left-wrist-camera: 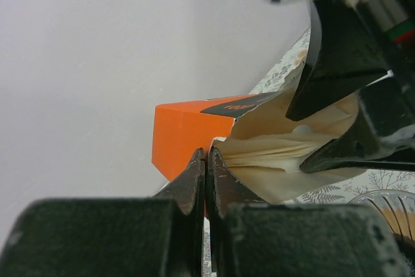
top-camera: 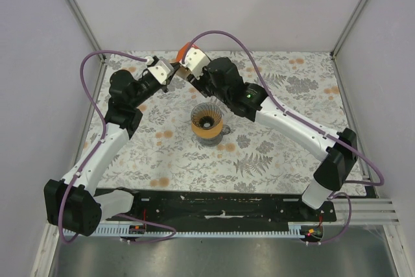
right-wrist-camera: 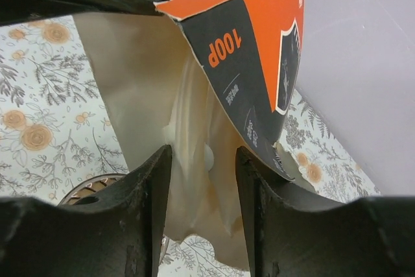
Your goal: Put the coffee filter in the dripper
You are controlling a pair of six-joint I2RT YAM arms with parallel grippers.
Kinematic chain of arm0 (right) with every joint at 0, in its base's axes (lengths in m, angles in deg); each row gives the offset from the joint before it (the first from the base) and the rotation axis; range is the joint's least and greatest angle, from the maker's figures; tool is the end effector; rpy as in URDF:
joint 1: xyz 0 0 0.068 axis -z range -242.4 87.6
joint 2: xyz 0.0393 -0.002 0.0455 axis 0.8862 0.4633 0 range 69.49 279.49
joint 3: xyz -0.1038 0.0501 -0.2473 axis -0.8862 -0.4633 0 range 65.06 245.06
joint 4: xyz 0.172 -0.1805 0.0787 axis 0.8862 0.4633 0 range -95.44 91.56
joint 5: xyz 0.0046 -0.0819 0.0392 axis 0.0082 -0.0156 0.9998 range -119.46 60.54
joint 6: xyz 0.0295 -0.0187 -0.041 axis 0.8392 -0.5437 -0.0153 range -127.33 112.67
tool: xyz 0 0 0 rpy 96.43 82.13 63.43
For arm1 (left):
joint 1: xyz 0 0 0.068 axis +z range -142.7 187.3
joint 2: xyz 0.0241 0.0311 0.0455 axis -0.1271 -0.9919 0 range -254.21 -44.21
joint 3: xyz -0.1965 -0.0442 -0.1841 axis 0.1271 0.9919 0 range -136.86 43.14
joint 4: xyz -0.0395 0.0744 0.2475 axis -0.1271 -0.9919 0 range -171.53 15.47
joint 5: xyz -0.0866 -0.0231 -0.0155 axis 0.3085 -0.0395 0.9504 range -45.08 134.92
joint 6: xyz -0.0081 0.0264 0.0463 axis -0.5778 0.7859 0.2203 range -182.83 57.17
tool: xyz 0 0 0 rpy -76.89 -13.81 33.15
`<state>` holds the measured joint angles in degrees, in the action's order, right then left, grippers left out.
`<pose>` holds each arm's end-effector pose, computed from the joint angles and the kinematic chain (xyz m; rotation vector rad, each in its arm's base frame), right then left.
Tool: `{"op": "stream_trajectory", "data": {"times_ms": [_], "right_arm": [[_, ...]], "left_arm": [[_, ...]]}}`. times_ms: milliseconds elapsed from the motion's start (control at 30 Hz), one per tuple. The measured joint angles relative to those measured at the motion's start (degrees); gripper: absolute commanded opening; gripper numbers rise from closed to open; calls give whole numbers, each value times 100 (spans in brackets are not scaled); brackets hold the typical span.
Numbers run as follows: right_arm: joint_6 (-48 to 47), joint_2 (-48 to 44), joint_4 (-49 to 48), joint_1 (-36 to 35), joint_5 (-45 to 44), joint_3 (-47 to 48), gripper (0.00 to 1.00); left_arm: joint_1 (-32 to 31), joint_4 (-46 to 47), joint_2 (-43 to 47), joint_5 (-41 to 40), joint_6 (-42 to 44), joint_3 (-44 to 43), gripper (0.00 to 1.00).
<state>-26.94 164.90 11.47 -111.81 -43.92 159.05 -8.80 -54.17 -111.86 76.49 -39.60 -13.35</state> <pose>0.2632 0.2936 0.3962 -0.9203 1.6415 0.1181 0.2586 -0.0941 0.3860 0.8876 1.1343 -0.2860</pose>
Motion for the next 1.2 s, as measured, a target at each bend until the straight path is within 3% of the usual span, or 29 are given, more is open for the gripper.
{"op": "stream_trajectory", "data": {"times_ms": [67,233,367,533,933,1200], "right_arm": [[-13,96,22,0,-101,33,47],[-52,317,94,-2,-273,127,16],[-39,369,107,-2,-350,142,0],[35,238,151,15,-105,144,0],[317,-1062,358,479,1943,26,0],[581,-1207,374,767,2848,-144,0]], "left_arm": [[0,-4,0,-2,0,0,2],[2,13,0,-17,-28,0,2],[2,37,0,-33,-120,4,2],[2,28,-26,-330,-264,4,2],[90,-254,-345,-1414,-603,-131,2],[234,-708,-389,-1786,-728,-155,2]]}}
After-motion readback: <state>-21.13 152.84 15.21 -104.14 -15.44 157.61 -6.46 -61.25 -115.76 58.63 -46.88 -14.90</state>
